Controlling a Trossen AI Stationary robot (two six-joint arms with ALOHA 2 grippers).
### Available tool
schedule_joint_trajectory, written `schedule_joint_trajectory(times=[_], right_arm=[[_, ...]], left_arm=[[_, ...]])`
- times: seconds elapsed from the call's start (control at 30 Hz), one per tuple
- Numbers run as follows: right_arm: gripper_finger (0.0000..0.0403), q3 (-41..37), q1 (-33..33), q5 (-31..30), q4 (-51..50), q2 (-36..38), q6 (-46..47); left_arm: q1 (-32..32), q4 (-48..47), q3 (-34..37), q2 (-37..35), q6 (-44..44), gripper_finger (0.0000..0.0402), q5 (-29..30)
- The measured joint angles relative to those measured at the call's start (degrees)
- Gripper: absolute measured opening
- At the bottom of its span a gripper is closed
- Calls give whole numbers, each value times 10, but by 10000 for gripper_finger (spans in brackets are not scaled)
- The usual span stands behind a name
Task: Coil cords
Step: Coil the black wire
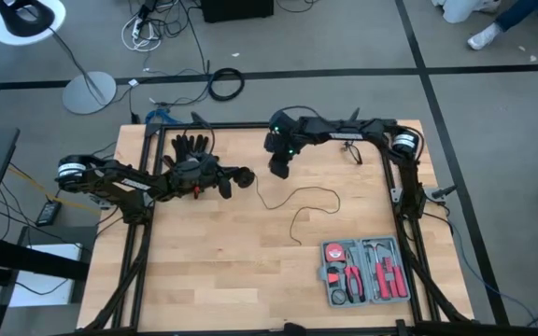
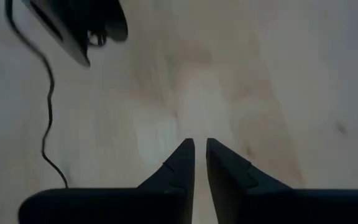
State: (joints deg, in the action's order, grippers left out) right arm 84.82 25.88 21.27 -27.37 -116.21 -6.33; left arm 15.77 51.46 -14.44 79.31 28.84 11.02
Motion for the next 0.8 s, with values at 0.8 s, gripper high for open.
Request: schedule_joint_trajectory(times=[0.8], right_arm=[[2, -577, -88, -201, 736, 289, 180]], left_arm=[[0, 50, 0, 0, -47, 0, 20]])
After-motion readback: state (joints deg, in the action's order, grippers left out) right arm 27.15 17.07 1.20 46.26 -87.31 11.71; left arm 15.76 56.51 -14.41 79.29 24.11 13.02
